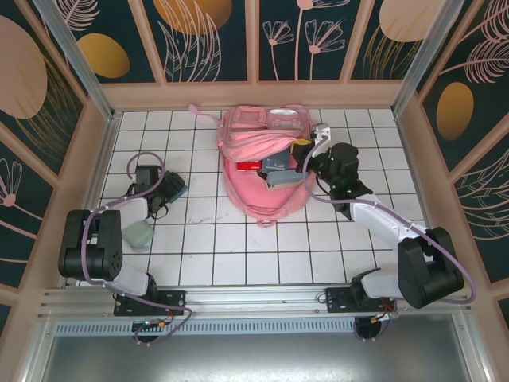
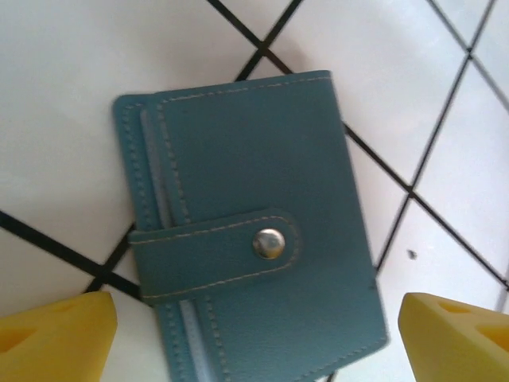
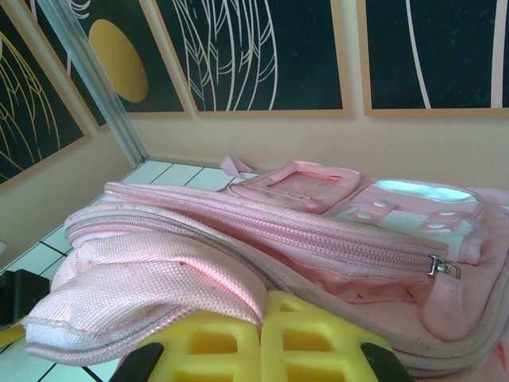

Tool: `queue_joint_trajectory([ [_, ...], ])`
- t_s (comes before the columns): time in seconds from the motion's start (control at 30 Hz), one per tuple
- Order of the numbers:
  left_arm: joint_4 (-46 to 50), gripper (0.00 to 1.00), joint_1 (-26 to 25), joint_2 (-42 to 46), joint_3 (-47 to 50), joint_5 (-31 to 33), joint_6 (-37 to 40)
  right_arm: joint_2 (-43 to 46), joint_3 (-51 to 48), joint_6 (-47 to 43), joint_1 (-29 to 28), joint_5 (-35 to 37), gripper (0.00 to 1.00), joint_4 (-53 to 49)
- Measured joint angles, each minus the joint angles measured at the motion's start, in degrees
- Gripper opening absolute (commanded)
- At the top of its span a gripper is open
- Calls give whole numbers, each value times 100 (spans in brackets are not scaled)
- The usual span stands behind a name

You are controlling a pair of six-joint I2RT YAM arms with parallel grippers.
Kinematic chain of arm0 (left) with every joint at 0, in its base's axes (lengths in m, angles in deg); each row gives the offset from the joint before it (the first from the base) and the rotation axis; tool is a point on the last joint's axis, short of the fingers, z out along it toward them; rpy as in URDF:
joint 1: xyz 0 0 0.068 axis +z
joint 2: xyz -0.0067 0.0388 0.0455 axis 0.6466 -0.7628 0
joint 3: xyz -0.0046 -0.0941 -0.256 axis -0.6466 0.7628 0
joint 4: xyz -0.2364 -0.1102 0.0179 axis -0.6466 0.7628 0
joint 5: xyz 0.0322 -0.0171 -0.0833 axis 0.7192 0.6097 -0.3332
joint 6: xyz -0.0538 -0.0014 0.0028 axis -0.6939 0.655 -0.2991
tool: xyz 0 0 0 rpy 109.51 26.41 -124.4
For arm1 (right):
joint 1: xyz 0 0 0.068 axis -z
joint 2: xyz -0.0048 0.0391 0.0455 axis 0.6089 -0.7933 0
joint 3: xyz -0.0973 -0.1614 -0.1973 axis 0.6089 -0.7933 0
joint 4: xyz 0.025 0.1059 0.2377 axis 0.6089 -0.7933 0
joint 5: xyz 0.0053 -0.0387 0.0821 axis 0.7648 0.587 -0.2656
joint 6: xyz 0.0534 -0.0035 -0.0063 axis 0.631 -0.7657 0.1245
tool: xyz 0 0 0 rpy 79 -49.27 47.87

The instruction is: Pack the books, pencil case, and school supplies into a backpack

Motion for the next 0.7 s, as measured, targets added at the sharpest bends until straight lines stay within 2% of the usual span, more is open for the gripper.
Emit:
queue_joint_trajectory([
  [0.13,391,85,-136,-136,-195,522,131,-2,0,0,-2,0,0,0],
  [0.4,852,91,-514,-555,-686,1152,247,-35,2,0,-31,0,0,0],
  [0.5,979,98,-616,-811,-990,1296,245,-37,2,0,-35,0,0,0],
  [0.7,1137,99,-885,-1204,-1462,1554,227,-48,4,0,-35,0,0,0],
])
